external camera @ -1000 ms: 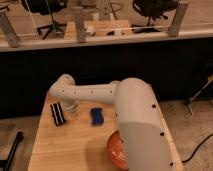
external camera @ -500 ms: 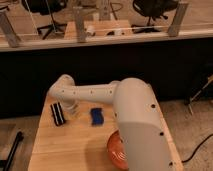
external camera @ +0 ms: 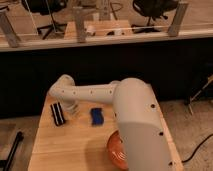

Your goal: Push the eraser across the table

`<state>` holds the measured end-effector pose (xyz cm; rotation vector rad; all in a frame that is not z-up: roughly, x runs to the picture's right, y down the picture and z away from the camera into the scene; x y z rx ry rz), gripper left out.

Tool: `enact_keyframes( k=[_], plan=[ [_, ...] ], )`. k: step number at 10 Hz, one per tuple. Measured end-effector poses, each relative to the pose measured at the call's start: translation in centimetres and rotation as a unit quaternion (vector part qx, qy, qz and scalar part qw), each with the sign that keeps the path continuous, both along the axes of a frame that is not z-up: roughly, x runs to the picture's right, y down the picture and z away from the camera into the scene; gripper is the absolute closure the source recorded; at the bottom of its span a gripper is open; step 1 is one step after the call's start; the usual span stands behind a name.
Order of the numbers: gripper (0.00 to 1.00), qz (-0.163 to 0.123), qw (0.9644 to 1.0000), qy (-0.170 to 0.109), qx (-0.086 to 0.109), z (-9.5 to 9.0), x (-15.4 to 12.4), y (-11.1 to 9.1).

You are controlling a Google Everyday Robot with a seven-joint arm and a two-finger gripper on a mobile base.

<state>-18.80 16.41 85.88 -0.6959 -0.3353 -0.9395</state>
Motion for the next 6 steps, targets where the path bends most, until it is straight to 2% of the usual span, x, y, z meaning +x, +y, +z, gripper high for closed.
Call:
enact_keyframes(
  k=[3, 6],
  plan=[
    [0.98, 0.002, 1.0000, -0.002, 0.003, 0.3, -0.3, 0.1],
    [0.98, -0.004, 1.0000, -0.007, -0.006, 1.6, -0.8, 1.0]
  ],
)
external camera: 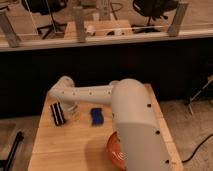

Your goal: Push the eraser across the table

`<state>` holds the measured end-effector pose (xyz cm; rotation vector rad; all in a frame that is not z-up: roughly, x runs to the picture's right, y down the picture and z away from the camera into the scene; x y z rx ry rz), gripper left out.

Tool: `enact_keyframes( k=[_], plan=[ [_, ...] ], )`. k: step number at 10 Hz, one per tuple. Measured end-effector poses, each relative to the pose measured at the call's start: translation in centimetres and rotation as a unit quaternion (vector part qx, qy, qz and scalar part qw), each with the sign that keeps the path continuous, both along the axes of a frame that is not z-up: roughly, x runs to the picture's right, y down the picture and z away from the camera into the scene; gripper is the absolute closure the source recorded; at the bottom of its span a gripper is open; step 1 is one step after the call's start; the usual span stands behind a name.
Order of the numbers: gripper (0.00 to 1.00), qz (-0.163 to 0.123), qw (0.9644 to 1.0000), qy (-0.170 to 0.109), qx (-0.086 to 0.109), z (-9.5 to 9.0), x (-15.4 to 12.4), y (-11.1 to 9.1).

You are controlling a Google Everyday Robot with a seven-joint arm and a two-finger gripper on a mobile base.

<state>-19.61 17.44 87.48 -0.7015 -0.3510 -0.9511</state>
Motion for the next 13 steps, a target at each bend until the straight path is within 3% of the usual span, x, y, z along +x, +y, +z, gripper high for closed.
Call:
enact_keyframes(
  k=[4, 13],
  plan=[
    [0.98, -0.009, 0.9999, -0.005, -0.011, 1.0, -1.1, 0.7],
    [0.98, -0.042, 0.9986, -0.026, -0.018, 0.1, -6.7, 1.7]
  ],
)
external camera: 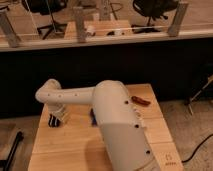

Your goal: Push the eraser across the table

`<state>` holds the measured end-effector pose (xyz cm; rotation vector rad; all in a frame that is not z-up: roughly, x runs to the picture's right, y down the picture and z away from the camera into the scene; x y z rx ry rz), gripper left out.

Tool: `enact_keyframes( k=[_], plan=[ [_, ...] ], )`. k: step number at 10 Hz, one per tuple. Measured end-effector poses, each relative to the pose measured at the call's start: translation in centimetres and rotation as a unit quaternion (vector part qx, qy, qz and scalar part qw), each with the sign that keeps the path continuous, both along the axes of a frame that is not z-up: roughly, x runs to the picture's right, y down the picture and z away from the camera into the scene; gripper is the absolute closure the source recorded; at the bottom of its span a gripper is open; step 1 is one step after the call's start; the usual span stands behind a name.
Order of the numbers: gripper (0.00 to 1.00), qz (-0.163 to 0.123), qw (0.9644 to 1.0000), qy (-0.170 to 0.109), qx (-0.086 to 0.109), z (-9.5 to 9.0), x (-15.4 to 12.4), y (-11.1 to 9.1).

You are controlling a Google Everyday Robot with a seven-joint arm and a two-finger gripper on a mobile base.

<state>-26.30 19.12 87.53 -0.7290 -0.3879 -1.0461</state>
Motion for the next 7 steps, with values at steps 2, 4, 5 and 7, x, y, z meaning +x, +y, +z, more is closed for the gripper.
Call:
enact_keyframes(
  k=[2, 4, 5, 7],
  plan=[
    [0.98, -0.005, 1.0000, -0.002, -0.001, -0.02, -0.50, 0.24],
    [0.98, -0.009, 0.9999, -0.006, -0.001, 0.13, -1.12, 0.36],
    [0.98, -0.008, 1.0000, -0.005, -0.002, 0.14, -0.99, 0.30],
    [0.98, -0.009, 0.9999, -0.006, -0.002, 0.04, -1.04, 0.29]
  ],
)
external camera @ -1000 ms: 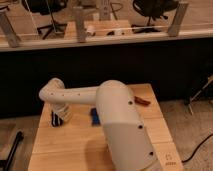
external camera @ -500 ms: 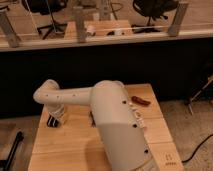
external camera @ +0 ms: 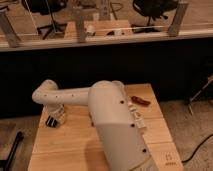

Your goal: Push the eraser across the table

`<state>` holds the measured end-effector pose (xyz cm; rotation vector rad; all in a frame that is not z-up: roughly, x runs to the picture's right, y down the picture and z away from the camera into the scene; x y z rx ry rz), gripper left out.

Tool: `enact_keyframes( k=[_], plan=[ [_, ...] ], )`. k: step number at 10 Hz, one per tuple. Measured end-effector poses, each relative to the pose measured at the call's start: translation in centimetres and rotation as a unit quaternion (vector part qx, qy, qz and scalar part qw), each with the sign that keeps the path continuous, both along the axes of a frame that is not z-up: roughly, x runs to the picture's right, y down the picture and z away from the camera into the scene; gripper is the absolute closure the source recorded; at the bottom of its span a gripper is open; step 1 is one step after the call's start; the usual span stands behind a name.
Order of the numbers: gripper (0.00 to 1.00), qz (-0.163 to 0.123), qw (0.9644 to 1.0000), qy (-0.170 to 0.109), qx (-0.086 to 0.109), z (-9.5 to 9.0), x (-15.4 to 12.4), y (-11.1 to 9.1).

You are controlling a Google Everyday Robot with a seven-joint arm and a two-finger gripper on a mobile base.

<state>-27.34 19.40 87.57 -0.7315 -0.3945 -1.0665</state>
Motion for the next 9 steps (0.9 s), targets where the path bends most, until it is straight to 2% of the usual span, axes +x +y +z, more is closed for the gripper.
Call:
enact_keyframes(
  k=[3, 8, 9],
  plan=[
    [0.98, -0.017, 0.9999, 0.000, 0.001, 0.3, -1.5, 0.0],
    [0.98, -0.022, 0.9998, 0.003, -0.001, 0.1, -1.5, -0.2],
    [0.98, -0.031, 0.9995, 0.003, 0.003, 0.2, -2.6, -0.5]
  ],
)
